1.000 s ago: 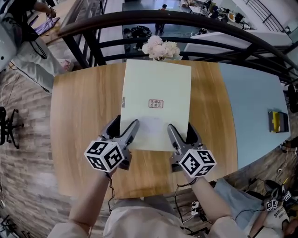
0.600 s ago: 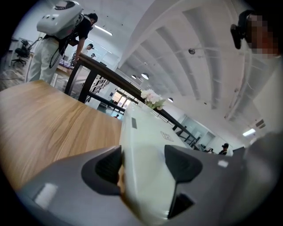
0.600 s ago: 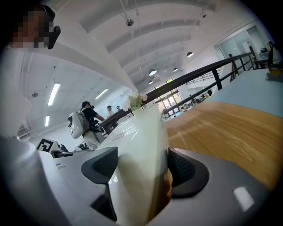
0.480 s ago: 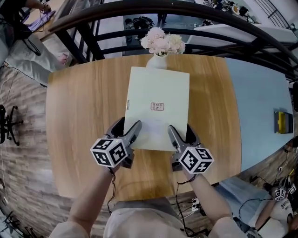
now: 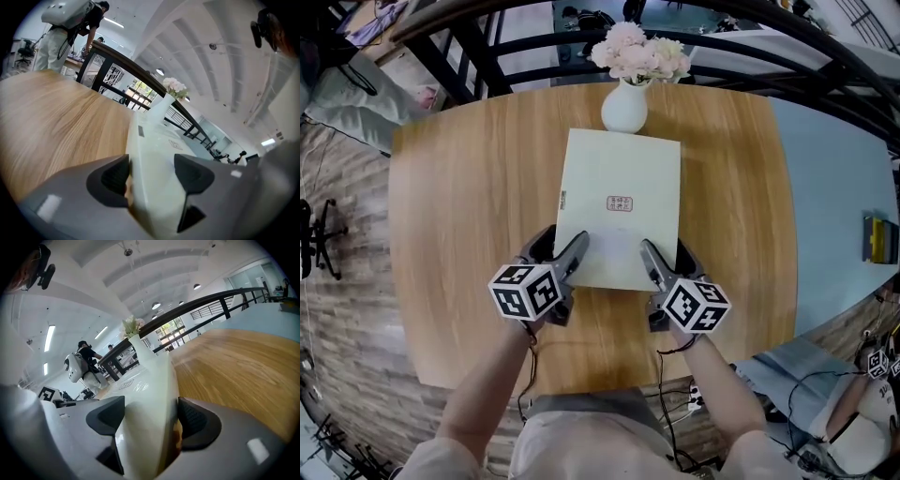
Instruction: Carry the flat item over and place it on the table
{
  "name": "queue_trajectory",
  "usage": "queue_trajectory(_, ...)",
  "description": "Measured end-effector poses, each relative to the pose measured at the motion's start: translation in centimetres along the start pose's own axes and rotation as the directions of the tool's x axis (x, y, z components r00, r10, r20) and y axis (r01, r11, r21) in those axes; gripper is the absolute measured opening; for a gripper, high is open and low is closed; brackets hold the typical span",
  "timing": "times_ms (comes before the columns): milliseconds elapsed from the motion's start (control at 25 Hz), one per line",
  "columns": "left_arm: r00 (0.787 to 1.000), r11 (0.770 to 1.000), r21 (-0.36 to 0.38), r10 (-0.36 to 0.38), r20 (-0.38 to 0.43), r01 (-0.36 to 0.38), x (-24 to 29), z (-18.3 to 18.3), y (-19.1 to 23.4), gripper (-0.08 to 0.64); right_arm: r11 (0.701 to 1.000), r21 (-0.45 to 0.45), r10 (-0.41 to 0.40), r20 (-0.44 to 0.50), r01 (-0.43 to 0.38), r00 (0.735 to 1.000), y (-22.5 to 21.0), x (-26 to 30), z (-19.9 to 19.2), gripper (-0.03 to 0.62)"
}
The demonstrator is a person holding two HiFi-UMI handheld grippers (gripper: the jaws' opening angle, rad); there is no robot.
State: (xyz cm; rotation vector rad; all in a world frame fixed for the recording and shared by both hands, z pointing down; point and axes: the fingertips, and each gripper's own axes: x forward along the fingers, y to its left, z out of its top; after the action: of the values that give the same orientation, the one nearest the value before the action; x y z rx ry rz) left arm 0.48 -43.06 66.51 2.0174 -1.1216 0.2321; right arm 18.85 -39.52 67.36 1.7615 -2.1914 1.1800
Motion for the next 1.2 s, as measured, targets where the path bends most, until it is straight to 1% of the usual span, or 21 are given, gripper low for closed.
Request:
queue_trajectory(160, 1.0, 1.0, -0.011, 0.018, -0.007, -0.018, -0.2, -0.8, 0.7, 0.288, 1.0, -0.003, 0.006, -0.03, -0.006, 1.0, -0.2, 0.6, -0.9, 0.35)
queue_trajectory(280, 1.0, 1.0, -0.011, 0.016, -0.003, -0.016, -0.1, -1.1, 0.6, 0.288, 1.0, -0.016, 0.0, -0.029, -0.001, 1.0, -0.3, 0.5, -1.0, 0.35)
queue_trajectory(360, 1.0, 1.0, -0.003, 0.021, -0.018, -0.021, 0.1, -1.5, 0.9, 0.288, 1.0, -0.024, -0.008, -0.038, 0.007, 0.999, -0.5, 0.5, -1.5, 0.35)
queue_trajectory(520, 0.996, 0.999, 0.025, 0.043, -0.075, -0.041, 0.7, -2.9, 1.8, 0.292, 0.999, -0.039, -0.028, -0.089, 0.025, 0.996, -1.0, 0.5, -3.5, 0.348)
queue_trajectory(720, 0.996, 0.999, 0.032, 0.033, -0.08, -0.031, 0.6, -3.4, 1.8, 0.298, 0.998, -0.058, -0.029, -0.092, 0.024, 0.995, -1.4, 0.5, -3.7, 0.354)
queue_trajectory(840, 0.995, 0.998, 0.049, 0.035, -0.095, -0.03, 0.3, -3.9, 1.9, 0.291, 0.991, -0.125, -0.054, -0.095, 0.041, 0.994, -1.3, 0.3, -3.5, 0.344)
queue_trajectory(960, 0.994, 0.994, 0.096, 0.067, -0.088, -0.058, -0.9, -3.9, 1.6, 0.279, 0.971, -0.223, -0.102, -0.075, 0.083, 0.992, -0.6, -0.9, -2.7, 0.303)
queue_trajectory(1000, 0.994, 0.99, 0.119, 0.084, -0.073, -0.075, -1.5, -3.6, 1.4, 0.232, 0.965, -0.245, -0.109, -0.056, 0.092, 0.992, -0.2, -1.5, -2.3, 0.295)
queue_trajectory(1040, 0.994, 0.987, 0.135, 0.096, -0.055, -0.088, -2.2, -3.2, 1.2, 0.214, 0.96, -0.262, -0.11, -0.036, 0.097, 0.993, 0.4, -2.1, -1.7, 0.29)
queue_trajectory(1080, 0.994, 0.986, 0.139, 0.101, -0.038, -0.095, -2.8, -2.8, 1.0, 0.212, 0.956, -0.278, -0.106, -0.018, 0.097, 0.994, 1.0, -2.7, -1.2, 0.284)
queue_trajectory(1200, 0.995, 0.988, 0.123, 0.096, 0.01, -0.096, -4.8, -1.2, 0.5, 0.191, 0.949, -0.306, -0.071, 0.024, 0.075, 0.997, 3.1, -3.8, 0.1, 0.252)
